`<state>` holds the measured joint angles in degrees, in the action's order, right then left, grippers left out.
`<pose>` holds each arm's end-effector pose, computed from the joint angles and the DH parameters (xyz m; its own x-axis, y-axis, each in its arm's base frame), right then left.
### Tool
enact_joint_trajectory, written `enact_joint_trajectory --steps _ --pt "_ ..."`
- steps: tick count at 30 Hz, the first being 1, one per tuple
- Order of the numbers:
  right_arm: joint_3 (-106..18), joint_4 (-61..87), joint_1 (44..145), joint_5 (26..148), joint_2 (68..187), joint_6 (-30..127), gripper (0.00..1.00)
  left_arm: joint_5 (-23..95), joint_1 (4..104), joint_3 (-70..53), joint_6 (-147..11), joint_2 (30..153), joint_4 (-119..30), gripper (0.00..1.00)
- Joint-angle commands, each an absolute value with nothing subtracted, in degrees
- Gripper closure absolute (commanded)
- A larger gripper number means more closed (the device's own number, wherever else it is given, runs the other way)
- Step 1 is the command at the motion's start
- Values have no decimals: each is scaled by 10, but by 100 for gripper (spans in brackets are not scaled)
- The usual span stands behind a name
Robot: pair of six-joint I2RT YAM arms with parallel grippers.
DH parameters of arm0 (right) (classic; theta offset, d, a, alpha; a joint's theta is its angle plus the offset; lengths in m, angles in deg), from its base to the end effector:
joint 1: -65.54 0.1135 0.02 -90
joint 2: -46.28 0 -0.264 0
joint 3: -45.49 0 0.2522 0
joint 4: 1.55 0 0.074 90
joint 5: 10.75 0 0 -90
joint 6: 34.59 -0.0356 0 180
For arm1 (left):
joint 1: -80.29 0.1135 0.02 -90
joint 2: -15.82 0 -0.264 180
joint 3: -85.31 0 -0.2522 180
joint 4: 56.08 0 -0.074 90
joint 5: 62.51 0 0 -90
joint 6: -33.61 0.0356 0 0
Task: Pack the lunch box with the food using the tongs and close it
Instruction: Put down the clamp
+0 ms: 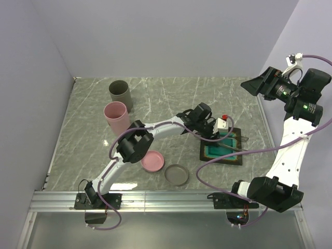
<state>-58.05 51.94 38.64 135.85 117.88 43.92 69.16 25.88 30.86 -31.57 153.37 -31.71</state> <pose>0.2255 -0.0811 0.4630 -0.4093 0.3306 -0.8504 -0.3693 0.7922 0.4858 0.2965 -0.4549 0.1796 0.0725 0.4374 -0.8963 0.9790 -0.2030 -0.0198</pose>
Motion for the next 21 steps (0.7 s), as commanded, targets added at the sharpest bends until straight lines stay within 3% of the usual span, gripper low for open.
enact_joint_trajectory --steps 1,21 --pt "-582 500 383 1365 1170 437 0 688 254 304 -301 1528 -323 35" --pt "-571 499 382 1367 1166 440 0 669 251 308 -295 1549 -291 27"
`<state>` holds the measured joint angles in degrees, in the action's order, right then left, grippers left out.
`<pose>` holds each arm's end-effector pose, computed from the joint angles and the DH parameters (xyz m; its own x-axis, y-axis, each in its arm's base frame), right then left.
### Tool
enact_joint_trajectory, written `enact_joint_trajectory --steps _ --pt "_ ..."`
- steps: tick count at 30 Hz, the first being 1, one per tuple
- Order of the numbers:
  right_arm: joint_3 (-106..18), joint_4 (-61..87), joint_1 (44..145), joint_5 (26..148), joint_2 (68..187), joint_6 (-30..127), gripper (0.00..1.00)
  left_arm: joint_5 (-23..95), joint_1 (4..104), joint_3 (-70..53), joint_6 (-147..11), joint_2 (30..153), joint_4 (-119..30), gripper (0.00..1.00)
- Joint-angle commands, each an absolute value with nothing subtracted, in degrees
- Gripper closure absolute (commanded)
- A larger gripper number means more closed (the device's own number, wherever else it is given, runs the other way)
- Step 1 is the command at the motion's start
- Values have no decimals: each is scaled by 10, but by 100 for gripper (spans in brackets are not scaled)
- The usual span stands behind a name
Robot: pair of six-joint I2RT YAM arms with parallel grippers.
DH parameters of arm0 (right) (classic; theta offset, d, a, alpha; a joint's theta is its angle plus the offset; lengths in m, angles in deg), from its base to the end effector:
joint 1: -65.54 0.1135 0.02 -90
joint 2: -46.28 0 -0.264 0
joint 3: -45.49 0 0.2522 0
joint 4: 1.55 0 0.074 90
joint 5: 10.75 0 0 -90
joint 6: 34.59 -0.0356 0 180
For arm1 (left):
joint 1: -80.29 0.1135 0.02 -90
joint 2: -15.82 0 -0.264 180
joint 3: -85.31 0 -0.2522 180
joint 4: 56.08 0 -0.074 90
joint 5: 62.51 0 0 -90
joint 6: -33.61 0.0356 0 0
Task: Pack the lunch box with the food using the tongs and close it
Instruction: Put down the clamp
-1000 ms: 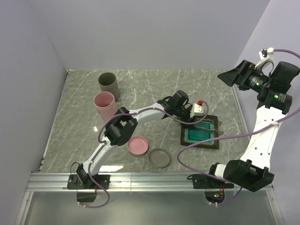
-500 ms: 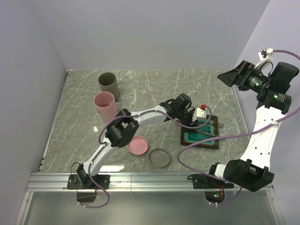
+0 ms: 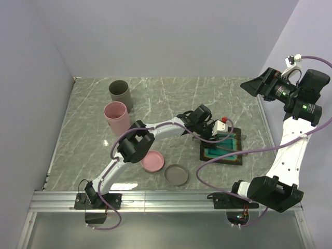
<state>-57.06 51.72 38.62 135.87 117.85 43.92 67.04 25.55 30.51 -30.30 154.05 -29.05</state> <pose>0.2269 -0.0819 0.4583 -0.4190 0.3357 -0.8436 -0.3636 0.7893 0.4947 0.2934 -0.4542 0.1672 0.0669 0.4927 -0.8676 0.9815 -0.1887 -0.0315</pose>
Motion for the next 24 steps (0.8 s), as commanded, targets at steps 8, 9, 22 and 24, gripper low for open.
enact_joint_trajectory --steps 8,9,22,24 --pt "-572 501 383 1373 1164 442 0 672 251 310 -297 1540 -284 19" --pt "-572 500 382 1373 1162 442 0 673 250 309 -301 1534 -287 6" --pt "-588 526 382 1374 1162 466 0 657 251 315 -342 1464 -320 1" --pt "-596 533 383 1373 1163 469 0 657 251 308 -346 1441 -321 1"
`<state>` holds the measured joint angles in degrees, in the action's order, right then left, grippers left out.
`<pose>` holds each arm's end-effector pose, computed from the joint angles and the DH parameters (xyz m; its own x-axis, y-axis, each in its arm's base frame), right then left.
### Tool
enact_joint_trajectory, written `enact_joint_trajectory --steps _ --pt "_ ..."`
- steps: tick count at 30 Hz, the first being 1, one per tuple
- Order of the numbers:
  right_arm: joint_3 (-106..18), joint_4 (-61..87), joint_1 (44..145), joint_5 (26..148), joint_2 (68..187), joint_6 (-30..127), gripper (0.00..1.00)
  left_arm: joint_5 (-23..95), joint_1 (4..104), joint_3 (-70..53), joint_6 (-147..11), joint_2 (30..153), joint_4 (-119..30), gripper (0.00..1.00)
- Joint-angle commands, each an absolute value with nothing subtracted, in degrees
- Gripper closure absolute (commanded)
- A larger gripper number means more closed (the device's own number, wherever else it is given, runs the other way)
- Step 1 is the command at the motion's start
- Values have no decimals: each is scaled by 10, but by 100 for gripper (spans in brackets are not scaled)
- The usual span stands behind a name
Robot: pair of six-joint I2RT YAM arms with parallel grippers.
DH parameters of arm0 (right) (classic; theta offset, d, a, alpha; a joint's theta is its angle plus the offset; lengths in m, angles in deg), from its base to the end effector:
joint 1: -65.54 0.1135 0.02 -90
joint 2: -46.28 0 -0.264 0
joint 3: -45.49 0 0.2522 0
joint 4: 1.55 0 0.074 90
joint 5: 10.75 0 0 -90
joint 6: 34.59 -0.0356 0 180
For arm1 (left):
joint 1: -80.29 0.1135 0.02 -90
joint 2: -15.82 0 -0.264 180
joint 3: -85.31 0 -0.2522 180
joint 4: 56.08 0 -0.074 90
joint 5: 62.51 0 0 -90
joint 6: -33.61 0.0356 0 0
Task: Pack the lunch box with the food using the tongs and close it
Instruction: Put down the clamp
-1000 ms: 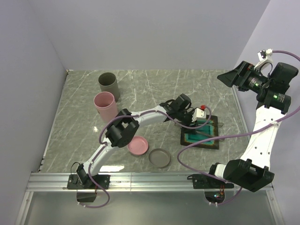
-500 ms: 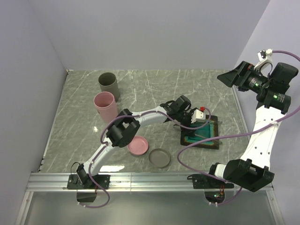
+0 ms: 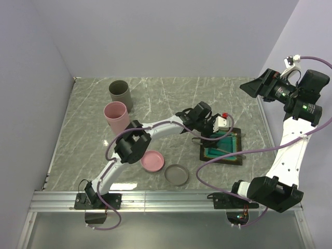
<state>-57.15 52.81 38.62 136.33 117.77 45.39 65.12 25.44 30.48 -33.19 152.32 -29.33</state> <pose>0.2256 -0.0810 0.4575 -0.4229 0.3208 -0.8475 -0.3740 0.7901 0.4857 0.2927 -0.4534 0.1826 0.0377 0.4883 -0.8718 0.9894 -0.1408 -0.0360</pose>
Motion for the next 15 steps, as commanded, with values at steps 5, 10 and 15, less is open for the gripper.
enact_joint_trajectory --steps 5,10,15 --pt "-609 539 382 1374 1164 474 0 661 257 269 -377 1380 -341 1" --pt "-627 555 383 1387 1166 500 0 690 283 246 -437 1333 -353 1" --pt "-667 603 382 1397 1172 549 0 679 340 178 -471 1242 -359 1"
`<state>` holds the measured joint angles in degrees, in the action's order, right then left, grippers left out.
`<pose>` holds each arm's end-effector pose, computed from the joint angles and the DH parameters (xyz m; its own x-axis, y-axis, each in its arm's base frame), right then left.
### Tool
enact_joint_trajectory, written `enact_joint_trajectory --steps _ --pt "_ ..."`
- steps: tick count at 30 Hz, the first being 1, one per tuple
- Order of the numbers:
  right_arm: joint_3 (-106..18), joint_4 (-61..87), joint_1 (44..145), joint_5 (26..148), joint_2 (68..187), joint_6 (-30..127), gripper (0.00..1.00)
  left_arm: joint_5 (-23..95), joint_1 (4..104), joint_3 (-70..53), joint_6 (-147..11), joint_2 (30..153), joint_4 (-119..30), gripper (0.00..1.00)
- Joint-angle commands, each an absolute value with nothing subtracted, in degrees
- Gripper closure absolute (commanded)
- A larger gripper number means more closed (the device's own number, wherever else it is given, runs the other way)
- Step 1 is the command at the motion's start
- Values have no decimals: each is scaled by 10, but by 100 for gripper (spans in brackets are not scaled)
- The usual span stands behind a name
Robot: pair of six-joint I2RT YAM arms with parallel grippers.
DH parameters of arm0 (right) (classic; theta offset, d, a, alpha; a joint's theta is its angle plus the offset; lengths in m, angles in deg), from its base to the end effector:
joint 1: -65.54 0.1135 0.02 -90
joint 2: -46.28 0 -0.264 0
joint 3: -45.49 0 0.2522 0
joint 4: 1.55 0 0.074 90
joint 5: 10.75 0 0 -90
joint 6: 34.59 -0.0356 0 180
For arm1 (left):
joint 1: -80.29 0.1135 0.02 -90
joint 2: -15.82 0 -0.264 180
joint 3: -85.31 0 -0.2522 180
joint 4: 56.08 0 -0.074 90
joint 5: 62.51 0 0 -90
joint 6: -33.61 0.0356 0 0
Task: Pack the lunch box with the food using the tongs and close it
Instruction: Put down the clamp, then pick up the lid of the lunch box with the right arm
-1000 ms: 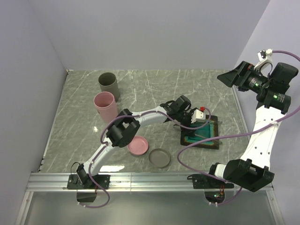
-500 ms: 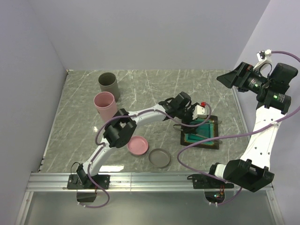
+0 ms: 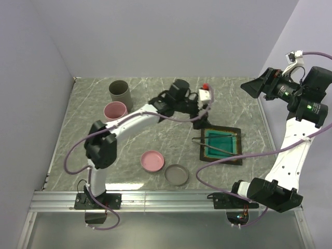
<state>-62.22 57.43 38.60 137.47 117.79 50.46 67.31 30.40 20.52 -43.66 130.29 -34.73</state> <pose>0.2146 -0.0751 0.4769 -0.3836 0.2459 -0.8902 -0.4286 0.8064 0.4075 0.2895 -0.3790 0.3214 -0.0067 0.2706 -0.9627 0.9996 -0.0238 -0.0136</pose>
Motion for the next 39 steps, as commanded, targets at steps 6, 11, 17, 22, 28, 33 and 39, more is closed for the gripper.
enact_joint_trajectory --steps 6,11,17,22,28,33,39 --pt "-686 662 386 1424 1172 636 0 666 425 129 -479 1117 -299 0" --pt "-671 751 491 1336 1177 766 0 665 502 114 -487 1001 -236 1" --pt "-568 694 702 1193 1162 774 0 677 629 74 -538 876 -195 1" --pt "-503 636 877 1091 1182 769 0 721 769 41 -622 815 -210 2" --pt "-475 571 1096 995 1253 764 2 795 917 -11 -712 770 -228 4" --pt "-496 558 1203 962 1360 747 10 810 960 -51 -739 754 -223 5" --pt "-523 540 1270 973 1456 711 24 808 973 -84 -771 745 -236 6"
